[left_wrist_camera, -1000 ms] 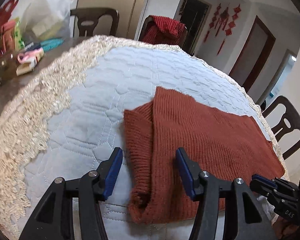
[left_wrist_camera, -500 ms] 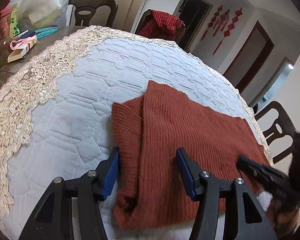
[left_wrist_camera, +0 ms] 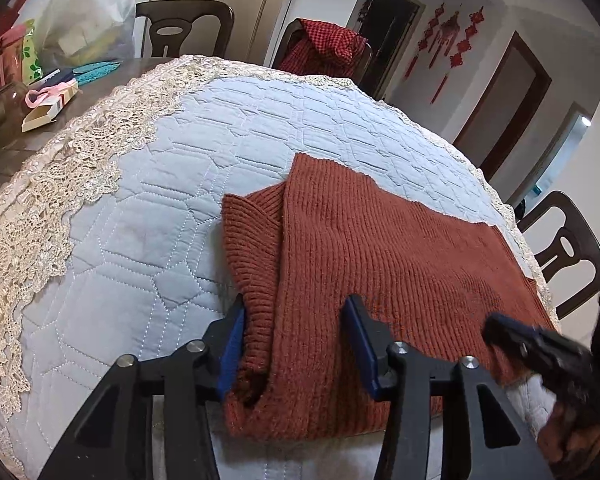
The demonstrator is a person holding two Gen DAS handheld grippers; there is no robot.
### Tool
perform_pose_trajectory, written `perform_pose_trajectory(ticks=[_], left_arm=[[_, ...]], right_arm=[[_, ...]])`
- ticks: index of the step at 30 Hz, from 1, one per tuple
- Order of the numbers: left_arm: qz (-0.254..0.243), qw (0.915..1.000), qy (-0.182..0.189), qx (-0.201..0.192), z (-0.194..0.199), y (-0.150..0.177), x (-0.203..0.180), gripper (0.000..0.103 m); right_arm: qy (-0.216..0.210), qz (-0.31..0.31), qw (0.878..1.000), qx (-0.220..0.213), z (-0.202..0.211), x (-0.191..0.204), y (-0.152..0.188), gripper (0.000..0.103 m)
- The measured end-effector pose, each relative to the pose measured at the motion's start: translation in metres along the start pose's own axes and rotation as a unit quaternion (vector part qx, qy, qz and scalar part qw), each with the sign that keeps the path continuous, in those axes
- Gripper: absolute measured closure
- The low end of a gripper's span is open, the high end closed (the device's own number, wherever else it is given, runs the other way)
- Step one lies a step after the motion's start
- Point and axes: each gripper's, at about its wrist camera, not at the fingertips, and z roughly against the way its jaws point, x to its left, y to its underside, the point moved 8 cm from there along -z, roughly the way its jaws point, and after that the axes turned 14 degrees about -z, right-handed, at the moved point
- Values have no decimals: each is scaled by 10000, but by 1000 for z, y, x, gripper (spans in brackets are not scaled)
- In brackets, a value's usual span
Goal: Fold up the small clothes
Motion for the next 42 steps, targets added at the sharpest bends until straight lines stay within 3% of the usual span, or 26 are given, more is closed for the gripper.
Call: perform_pose_trajectory(ticks=[7,15,24,33,42], left_arm=[[33,10000,13,-15,1,0,2,69],[61,9998,159,-48,9,-5,0,83],[217,9940,985,-420,36,-36,-17,86],[-256,9838,1627,-706,47,-81,-84,86],[-677,9751,2108,-113,-6,-70,-161,86]], right_arm=[[-132,93,9999,56,13,5,24,88],[-191,22,9998,27,14,4,24,88],[-120,-173,9996,-183,28,-13,14,88],[30,-552,9971,-523,49,-45,2,88],[212,-888,9929,-766,71,-80,-4,88]])
